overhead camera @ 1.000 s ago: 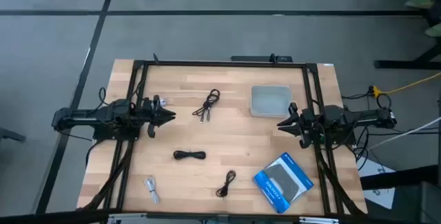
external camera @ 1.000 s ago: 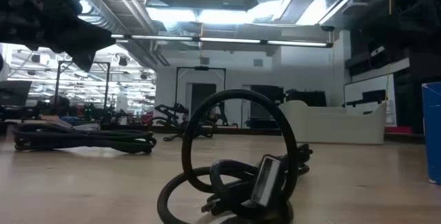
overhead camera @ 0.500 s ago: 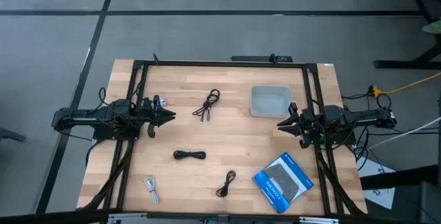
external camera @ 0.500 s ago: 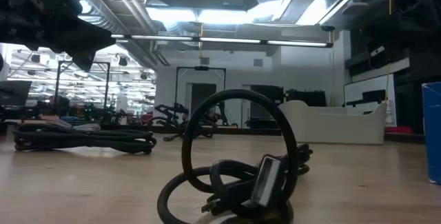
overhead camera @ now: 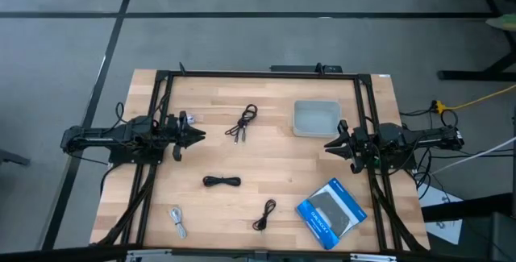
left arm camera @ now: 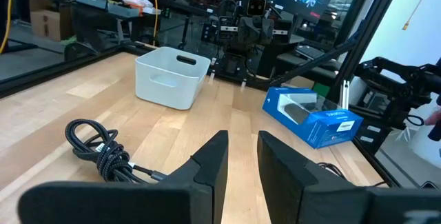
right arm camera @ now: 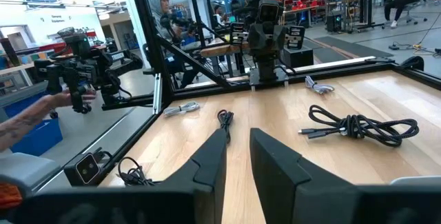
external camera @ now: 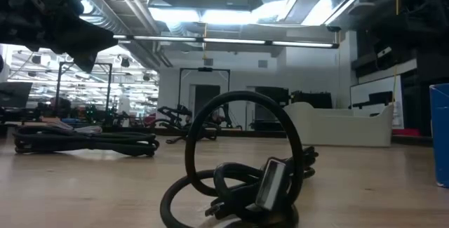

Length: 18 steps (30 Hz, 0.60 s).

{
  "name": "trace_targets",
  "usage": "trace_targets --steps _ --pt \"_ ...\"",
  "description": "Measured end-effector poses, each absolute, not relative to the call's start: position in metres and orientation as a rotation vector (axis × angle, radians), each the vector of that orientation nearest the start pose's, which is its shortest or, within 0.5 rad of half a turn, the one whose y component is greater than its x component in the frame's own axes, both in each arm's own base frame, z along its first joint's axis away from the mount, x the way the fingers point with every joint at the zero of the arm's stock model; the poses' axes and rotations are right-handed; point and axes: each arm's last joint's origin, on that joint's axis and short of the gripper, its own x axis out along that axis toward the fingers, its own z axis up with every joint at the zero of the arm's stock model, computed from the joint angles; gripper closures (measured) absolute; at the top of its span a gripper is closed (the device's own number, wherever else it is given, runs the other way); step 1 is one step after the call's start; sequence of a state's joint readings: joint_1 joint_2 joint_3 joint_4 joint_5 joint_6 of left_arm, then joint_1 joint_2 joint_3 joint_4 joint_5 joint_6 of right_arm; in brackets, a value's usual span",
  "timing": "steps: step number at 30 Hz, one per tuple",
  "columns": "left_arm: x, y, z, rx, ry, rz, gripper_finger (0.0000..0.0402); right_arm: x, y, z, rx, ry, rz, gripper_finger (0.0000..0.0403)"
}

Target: Pick and place USB-C Cables

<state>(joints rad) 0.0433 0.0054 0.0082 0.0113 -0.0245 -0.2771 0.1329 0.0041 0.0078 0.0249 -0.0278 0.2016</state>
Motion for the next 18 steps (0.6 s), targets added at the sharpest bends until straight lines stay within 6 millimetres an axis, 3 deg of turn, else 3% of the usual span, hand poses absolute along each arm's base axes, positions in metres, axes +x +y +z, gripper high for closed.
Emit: trace_targets --steps 6,14,18 --pt "0.097 0.007 0.172 -0.182 -0.079 0.148 0.0329 0.096 0.014 0.173 0.211 -0.063 0.168 0.0333" --pt "0.095 0.009 0.183 -0.342 -0.21 0.167 0.0329 0.095 0.013 0.185 0.265 -0.18 0.161 0.0333" --pt "0.094 0.011 0.188 -0.347 -0.279 0.253 0.0329 0.091 0.009 0.2 0.318 -0.353 0.091 0.0333"
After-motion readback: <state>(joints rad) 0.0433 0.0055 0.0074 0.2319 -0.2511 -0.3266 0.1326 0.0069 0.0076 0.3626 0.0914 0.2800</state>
